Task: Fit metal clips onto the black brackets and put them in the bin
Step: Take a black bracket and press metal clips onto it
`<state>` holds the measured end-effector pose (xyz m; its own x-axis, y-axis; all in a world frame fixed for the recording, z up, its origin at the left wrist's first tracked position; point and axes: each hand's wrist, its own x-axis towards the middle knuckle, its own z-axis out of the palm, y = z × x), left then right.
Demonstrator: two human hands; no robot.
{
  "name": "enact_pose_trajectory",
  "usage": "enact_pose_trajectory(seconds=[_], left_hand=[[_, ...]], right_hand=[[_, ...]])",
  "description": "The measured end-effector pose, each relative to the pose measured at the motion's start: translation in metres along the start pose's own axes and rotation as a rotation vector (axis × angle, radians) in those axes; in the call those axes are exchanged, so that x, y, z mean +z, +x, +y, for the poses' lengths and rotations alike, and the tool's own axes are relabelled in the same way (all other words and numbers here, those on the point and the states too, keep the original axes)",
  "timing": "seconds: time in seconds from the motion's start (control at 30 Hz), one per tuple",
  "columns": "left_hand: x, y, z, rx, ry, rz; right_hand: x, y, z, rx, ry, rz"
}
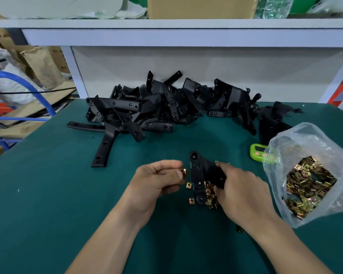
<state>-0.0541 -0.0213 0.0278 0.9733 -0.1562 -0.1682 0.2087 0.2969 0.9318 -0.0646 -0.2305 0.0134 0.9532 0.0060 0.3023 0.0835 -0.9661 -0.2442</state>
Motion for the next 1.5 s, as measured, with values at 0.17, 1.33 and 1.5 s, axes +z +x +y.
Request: enact_pose_trajectory(seconds=[0.17,1.33,1.5], left_hand=[[0.003,-0.002,0.001,0.004,0.000,-0.020],[0.040,-0.016,-0.020,0.402,0.735,0.339],[0.042,-0.016,-0.024,0.453,0.808,0.415]], right_hand=[[0.001,0.002,0.000,-0.031,-0.064,0.022],[-0.010,-0.011,-0.017,0.095,-0.178,-0.038],[-0.010,-0.012,-0.021,0.100,-0.152,-0.066]])
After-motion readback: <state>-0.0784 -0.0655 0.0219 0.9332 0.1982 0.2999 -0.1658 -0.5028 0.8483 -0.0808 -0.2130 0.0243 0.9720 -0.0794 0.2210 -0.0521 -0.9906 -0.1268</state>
